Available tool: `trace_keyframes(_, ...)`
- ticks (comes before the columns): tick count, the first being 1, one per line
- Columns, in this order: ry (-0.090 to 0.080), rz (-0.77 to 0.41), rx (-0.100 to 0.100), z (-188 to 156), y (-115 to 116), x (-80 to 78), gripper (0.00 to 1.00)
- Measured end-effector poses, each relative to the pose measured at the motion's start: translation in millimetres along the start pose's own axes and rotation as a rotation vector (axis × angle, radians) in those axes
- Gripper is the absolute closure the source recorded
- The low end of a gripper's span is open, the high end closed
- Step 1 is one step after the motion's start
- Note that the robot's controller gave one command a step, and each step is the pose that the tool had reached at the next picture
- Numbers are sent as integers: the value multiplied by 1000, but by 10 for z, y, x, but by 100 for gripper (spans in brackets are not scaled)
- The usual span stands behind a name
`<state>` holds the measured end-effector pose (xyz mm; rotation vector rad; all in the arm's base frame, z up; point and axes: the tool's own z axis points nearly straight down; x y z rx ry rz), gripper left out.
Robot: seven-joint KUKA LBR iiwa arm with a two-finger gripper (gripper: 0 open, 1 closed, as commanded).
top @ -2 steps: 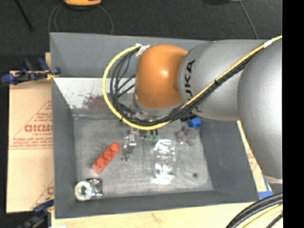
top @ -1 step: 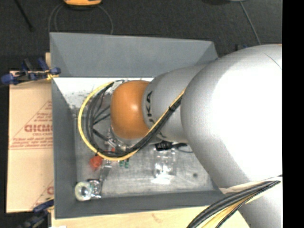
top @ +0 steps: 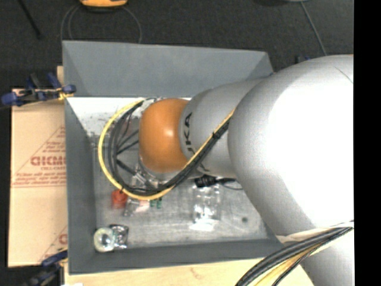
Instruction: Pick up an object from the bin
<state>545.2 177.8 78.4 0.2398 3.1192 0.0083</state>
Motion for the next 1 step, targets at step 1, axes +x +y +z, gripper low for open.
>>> trace_keyframes(1,1,-307,3,-1502,-125,-516,100)
